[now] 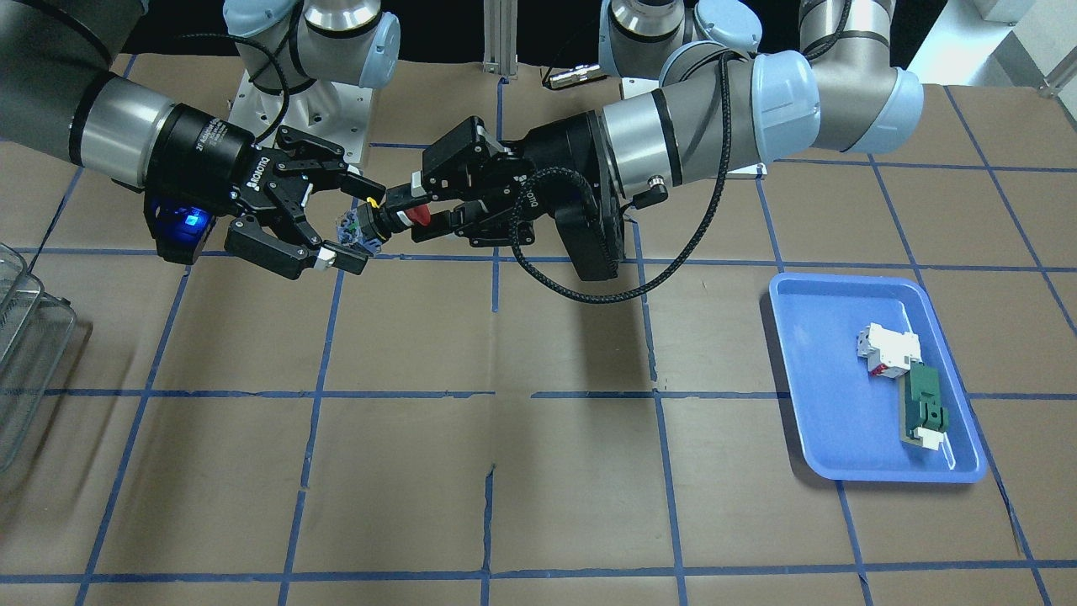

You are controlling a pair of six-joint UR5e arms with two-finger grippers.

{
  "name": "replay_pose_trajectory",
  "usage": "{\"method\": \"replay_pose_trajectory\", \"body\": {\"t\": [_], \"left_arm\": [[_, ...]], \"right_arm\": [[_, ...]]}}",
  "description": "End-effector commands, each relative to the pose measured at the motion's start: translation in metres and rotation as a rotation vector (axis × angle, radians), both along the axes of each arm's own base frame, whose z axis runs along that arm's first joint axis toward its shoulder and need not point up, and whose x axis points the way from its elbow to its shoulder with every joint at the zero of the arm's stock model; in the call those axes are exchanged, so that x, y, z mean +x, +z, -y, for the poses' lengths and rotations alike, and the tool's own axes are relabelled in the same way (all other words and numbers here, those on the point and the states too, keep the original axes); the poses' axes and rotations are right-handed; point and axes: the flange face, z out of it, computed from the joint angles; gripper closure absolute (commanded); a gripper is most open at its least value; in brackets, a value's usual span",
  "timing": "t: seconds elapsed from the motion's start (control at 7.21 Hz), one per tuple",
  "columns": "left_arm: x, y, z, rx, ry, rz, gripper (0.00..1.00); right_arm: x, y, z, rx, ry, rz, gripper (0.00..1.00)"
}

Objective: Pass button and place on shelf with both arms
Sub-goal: 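Close the right gripper on the button held by the left gripper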

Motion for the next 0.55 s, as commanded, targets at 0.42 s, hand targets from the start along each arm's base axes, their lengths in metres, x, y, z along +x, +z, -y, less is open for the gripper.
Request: {"method": "replay_pose_trajectory", "body": {"t": [0.42], "left_arm": [[0.0000, 0.0000, 0.0000, 0.001, 0.000, 0.000, 0.88]], "right_arm": [[-0.0007, 0.0039, 0.0034, 0.007, -0.019, 0.033, 0.00]]}}
